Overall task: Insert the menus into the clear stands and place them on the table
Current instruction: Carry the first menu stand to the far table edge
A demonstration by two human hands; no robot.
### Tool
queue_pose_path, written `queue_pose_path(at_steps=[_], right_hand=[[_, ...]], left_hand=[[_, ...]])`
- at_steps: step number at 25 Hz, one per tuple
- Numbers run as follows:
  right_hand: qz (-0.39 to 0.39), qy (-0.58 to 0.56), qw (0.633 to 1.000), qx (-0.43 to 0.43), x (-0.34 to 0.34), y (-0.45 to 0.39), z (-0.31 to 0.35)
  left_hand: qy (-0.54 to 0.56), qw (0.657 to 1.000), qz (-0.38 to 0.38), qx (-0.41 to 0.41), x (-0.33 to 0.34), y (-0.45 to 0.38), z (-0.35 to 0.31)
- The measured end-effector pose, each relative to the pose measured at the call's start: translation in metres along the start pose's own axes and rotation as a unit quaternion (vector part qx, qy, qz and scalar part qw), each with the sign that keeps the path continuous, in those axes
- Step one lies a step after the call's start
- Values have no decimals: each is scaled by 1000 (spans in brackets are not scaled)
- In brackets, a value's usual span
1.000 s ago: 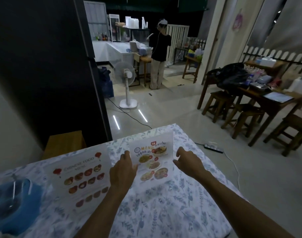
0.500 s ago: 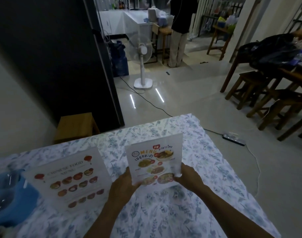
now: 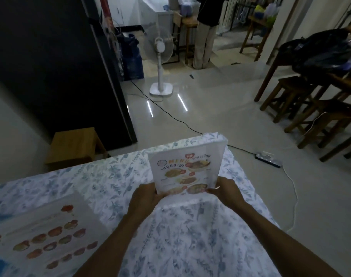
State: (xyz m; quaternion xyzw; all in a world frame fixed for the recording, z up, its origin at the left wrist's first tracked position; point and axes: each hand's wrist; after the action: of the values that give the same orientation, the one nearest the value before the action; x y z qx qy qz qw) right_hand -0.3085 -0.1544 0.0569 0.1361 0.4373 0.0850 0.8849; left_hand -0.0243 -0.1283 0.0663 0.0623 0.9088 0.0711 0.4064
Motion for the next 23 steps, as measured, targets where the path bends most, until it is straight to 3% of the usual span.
queue_pose_path(at_steps=[9,19,23], right_hand=[[-51,63,997,-11,-114,-157,-22],[4,120,992,-34,-109,-279,-58],[-12,113,993,-35,-102,-292,-66]], left_hand=[[-9,1000,-29,-2,11,-168,-86],[-41,999,-21,-24,49,-270,-78],[-17,999,-34,-24,54,-287,-70]])
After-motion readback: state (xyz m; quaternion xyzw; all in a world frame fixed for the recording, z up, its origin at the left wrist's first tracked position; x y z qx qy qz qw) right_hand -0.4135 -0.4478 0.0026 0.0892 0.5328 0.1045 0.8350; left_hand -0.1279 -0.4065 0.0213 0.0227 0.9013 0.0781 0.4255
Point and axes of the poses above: each hand's wrist, its own y-axis away from the middle knuckle, its own x-axis out of the palm, z = x × y, and after that the axes turned 4 degrees about z, right-handed
